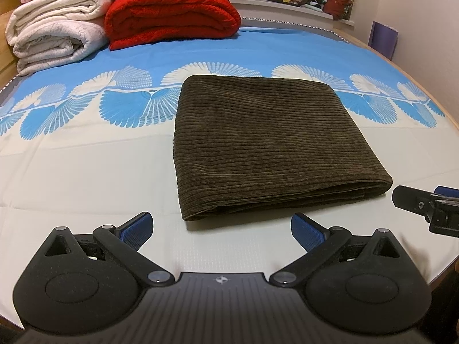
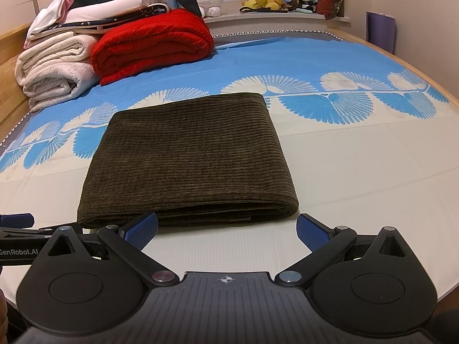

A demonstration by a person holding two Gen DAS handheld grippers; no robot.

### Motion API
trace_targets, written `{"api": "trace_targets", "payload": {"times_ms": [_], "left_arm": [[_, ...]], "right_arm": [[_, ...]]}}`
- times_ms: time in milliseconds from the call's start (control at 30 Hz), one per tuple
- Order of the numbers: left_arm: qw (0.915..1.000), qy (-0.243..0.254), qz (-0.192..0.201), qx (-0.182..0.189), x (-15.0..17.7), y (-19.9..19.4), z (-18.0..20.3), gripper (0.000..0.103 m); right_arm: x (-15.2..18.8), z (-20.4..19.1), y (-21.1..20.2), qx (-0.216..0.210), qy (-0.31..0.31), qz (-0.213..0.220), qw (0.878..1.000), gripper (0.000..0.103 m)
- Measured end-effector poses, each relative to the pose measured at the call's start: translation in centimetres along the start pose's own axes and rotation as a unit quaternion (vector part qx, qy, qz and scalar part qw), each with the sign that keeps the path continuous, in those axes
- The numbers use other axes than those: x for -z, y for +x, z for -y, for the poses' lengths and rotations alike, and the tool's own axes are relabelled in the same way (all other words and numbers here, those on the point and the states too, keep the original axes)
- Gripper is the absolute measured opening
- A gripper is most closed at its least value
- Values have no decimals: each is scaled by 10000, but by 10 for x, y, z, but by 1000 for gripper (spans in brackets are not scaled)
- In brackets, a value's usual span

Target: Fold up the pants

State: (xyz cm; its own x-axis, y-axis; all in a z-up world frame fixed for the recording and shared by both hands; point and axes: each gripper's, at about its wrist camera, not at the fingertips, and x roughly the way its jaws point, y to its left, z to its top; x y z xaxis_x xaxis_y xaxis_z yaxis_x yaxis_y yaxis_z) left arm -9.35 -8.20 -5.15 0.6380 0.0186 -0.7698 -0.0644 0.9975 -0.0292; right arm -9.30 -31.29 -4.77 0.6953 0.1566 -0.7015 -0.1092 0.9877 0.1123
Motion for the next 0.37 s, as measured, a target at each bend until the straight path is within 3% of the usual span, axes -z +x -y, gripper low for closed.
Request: {"api": "trace_targets", "payload": {"times_ms": [367], "left_arm": [[10000,36,40,23,0,-1,1,103]], "right_arm": [[0,1,0,-4,-6,-2,10000,102]]}}
